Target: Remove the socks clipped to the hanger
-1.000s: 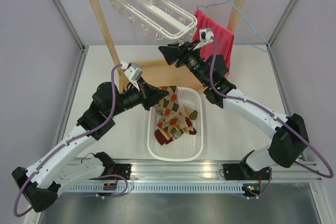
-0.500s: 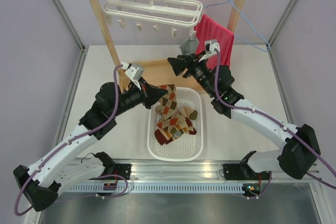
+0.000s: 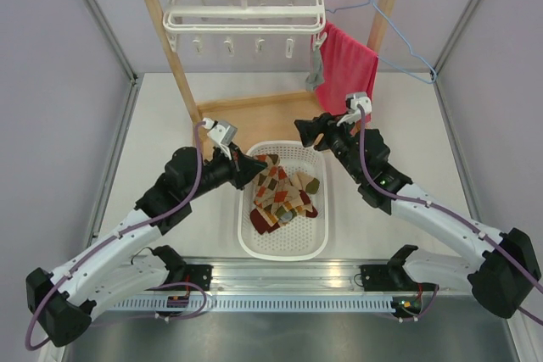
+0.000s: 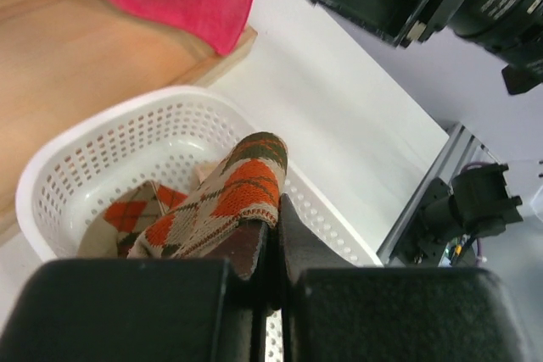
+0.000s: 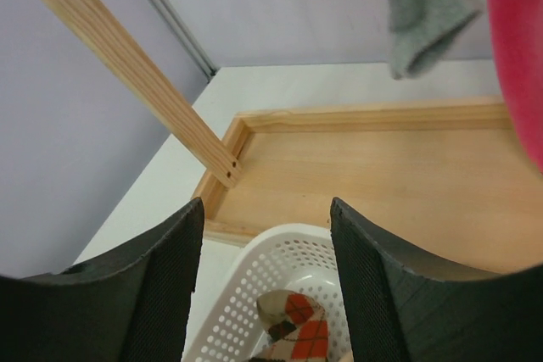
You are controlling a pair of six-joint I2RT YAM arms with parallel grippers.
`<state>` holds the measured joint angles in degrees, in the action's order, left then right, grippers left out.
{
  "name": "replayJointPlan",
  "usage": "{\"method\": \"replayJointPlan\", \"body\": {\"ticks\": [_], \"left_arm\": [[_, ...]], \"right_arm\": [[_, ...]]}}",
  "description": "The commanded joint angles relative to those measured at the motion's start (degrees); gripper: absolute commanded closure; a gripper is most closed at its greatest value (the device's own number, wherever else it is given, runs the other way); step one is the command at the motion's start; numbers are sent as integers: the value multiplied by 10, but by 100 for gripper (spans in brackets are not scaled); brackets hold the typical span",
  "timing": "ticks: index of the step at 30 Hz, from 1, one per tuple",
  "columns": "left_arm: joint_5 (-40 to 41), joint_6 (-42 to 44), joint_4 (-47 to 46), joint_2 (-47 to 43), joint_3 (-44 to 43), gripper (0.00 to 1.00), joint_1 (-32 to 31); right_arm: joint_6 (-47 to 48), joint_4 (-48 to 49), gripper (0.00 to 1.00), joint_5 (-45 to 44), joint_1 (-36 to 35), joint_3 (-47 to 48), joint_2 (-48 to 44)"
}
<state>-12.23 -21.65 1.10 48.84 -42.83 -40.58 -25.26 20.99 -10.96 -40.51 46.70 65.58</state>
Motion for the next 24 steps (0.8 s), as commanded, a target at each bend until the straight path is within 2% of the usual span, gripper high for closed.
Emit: {"method": "replayJointPlan", "body": {"ticks": [1, 8, 15, 24], "left_arm": [[-24, -28, -38, -19, 27, 98, -1], [35, -19, -40, -17, 53, 98, -54], [118, -20, -70, 52, 56, 98, -170], [181, -59, -119, 114, 100, 98, -239]], "right_arm": [[-22, -21, 34, -41, 26, -33, -30], [-60, -10, 34, -26, 71, -107, -64], [-80, -6, 34, -27, 83, -144, -80], [-103, -11, 34, -40, 90, -197, -128]]}}
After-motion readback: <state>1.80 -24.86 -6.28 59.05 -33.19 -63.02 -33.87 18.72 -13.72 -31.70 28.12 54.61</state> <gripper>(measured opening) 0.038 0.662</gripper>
